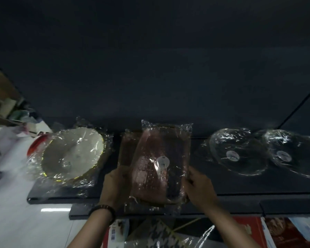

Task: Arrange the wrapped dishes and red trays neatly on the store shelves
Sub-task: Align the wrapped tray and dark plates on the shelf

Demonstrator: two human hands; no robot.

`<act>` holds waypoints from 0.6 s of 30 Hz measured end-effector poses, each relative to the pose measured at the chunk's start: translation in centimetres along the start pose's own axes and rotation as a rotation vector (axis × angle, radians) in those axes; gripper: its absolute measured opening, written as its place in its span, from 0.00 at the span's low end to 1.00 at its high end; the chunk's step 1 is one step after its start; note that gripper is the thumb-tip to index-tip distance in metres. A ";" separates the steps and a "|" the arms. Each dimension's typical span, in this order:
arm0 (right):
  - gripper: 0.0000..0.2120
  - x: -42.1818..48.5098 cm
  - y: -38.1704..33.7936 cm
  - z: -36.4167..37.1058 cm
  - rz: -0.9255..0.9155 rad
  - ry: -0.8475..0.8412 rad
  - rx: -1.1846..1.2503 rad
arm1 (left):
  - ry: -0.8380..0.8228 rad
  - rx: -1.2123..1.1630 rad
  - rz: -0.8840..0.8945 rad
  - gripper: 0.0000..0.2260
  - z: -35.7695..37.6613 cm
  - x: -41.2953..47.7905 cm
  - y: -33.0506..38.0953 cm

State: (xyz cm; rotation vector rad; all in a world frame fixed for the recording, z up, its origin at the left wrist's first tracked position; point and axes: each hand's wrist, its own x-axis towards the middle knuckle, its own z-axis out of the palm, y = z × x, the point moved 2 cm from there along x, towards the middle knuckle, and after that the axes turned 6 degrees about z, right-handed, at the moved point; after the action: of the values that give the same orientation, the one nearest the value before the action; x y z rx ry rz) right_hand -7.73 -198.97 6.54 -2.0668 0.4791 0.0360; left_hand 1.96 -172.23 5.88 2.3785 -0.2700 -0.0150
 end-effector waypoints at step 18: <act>0.15 7.2 -1.7 8.4 0.082 -0.010 -0.256 | 0.017 0.072 -0.202 0.05 -1.0 2.3 -5.7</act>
State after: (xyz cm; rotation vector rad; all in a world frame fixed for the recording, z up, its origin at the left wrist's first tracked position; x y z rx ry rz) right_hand 0.93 -193.55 1.98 -2.2940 0.5769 0.1638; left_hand 5.36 -167.92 2.94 2.4667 -0.0215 -0.0806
